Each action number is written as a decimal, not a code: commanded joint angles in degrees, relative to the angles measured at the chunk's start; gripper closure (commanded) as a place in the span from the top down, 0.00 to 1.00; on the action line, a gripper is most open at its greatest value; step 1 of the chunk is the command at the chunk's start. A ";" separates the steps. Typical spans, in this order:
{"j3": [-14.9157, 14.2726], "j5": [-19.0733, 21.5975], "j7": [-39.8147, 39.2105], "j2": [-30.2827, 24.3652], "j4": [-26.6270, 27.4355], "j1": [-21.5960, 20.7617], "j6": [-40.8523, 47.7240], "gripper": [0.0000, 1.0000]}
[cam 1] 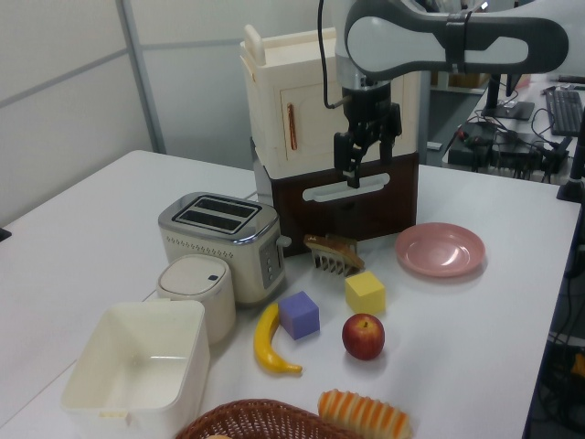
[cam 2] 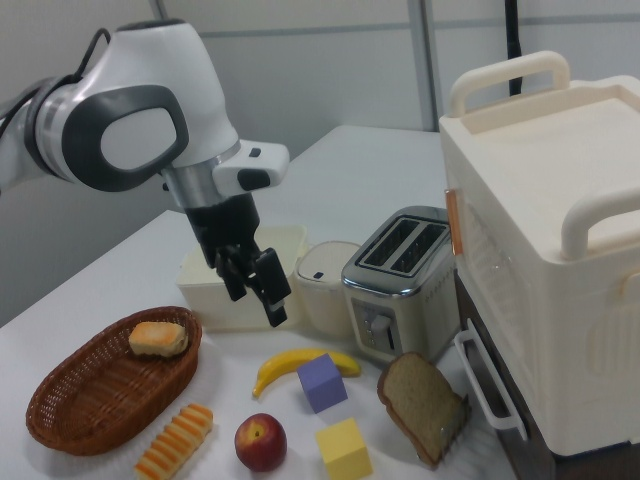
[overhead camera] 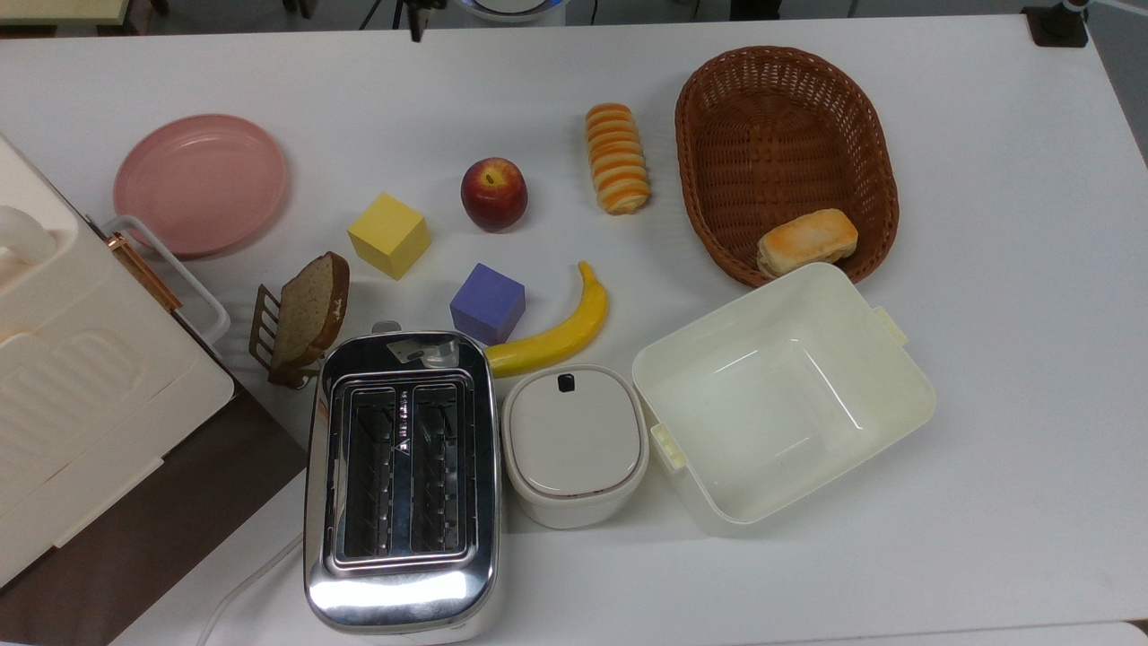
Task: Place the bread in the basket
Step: 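Move the gripper from the rest pose toward the orange striped loaf, then lower the open gripper over the orange striped loaf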
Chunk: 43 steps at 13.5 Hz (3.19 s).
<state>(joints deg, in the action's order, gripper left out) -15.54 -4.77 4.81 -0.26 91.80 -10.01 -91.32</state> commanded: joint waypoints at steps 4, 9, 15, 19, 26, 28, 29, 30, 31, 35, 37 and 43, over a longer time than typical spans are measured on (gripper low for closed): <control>22.28 1.08 0.11 -5.45 14.09 13.52 -4.37 1.00; 30.57 1.26 7.32 -9.58 27.90 15.02 -17.04 1.00; 30.39 1.34 7.32 -9.49 27.73 15.19 -16.43 1.00; 30.48 1.35 7.41 -9.23 28.00 15.02 -16.52 1.00; 29.78 1.35 9.17 -10.28 35.37 8.08 -23.37 1.00; 26.28 1.26 9.17 -10.37 36.60 4.75 -25.30 1.00; 25.65 1.26 8.90 -10.46 37.74 4.65 -26.35 1.00; 25.39 1.26 8.55 -10.55 39.41 4.73 -28.28 1.00; 25.38 1.26 8.55 -10.90 40.56 4.65 -29.51 1.00; 12.97 0.20 6.89 -8.53 38.65 -5.85 -28.22 1.00; 10.36 0.20 5.04 -8.70 38.55 -8.18 -28.12 1.00; 9.12 0.12 5.65 -5.20 39.07 -12.14 -28.39 0.96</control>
<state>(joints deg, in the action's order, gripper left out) -4.96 -4.66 10.91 -7.77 130.55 -19.18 -119.69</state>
